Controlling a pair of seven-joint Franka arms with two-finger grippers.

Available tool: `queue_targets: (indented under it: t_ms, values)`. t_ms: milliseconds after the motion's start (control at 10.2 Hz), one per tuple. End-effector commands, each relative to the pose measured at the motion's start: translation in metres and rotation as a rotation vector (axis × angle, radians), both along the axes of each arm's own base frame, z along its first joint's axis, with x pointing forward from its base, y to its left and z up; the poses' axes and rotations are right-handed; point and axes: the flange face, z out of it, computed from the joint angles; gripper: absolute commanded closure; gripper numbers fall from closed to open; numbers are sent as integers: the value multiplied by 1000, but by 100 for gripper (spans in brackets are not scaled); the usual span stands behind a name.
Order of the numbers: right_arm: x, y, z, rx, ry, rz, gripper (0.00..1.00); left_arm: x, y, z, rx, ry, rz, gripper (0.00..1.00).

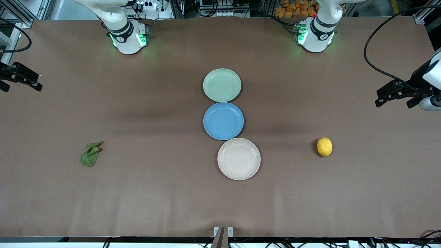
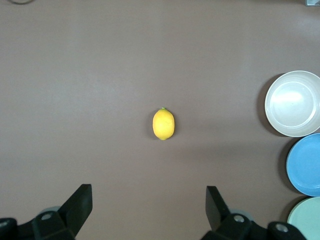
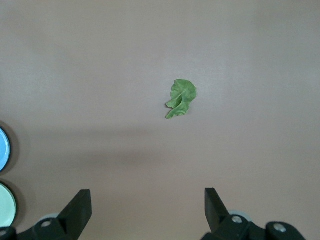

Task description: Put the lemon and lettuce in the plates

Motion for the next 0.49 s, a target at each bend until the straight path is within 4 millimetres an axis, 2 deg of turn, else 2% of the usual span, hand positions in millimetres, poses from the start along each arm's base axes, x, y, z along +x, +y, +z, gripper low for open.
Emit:
queue_targets:
  t_ms: [0, 391]
  values:
    - [0, 0, 5, -15, -4, 11, 0, -2, 1, 4, 22, 3, -30, 0]
    - [1, -2, 3, -16, 1, 8, 0, -2, 1, 3, 22, 6, -29, 0]
